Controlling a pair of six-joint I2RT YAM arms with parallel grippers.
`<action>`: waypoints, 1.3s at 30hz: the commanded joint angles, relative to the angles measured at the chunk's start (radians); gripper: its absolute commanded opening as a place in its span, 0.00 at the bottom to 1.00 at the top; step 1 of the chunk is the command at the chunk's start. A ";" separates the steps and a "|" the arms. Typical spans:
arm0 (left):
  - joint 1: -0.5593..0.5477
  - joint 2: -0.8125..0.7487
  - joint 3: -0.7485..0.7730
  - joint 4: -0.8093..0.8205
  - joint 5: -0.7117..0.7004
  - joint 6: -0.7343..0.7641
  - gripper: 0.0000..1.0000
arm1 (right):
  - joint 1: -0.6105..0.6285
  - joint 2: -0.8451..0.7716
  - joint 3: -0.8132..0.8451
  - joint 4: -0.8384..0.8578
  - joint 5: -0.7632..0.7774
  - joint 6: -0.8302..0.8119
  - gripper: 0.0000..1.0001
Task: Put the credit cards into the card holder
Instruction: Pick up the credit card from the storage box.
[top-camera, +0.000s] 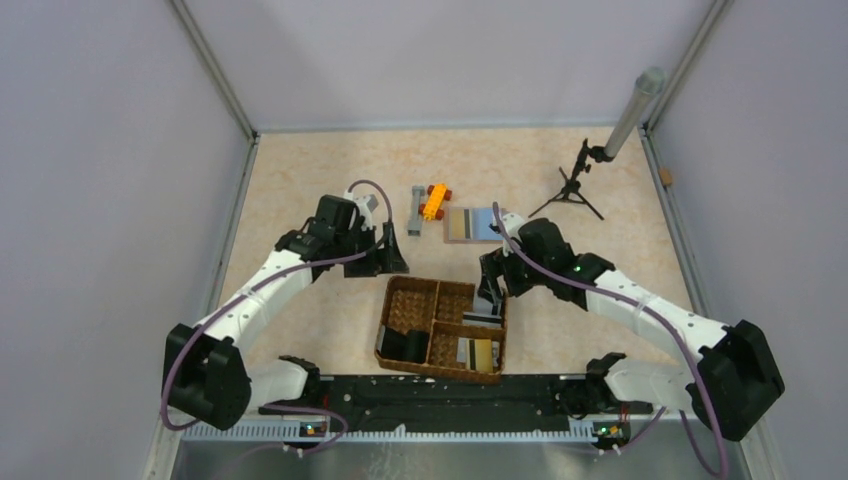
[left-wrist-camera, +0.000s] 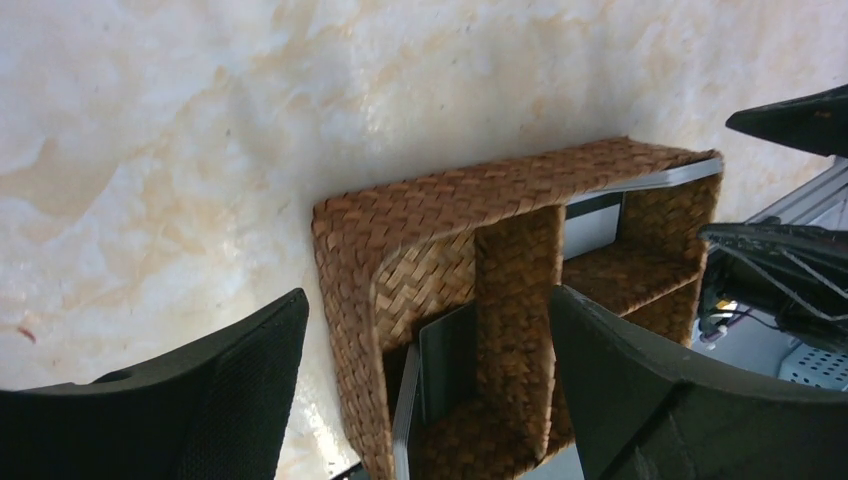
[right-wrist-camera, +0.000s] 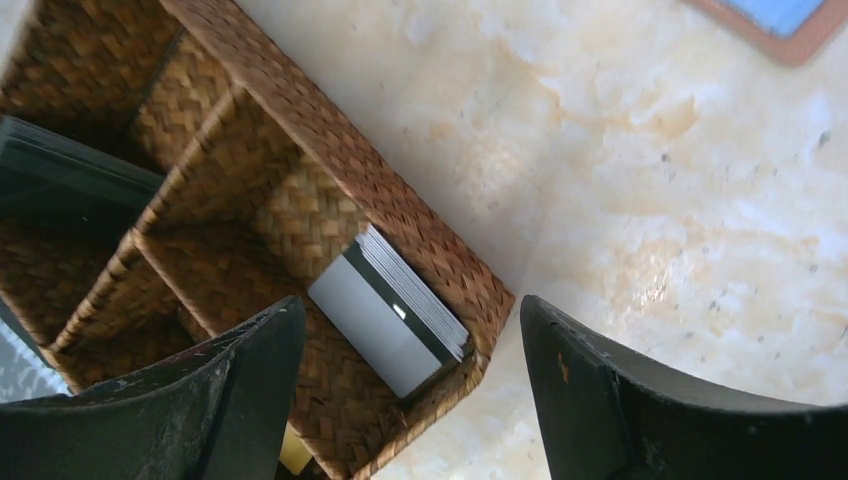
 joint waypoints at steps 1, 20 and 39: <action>0.005 -0.056 -0.034 -0.139 -0.019 0.020 0.89 | 0.021 -0.019 -0.031 -0.006 0.063 0.031 0.78; 0.004 -0.046 -0.099 -0.131 -0.030 0.012 0.75 | 0.051 0.056 -0.070 0.058 0.192 0.033 0.71; 0.005 -0.035 -0.098 -0.137 -0.027 0.031 0.73 | 0.076 0.012 -0.005 0.012 0.285 0.027 0.63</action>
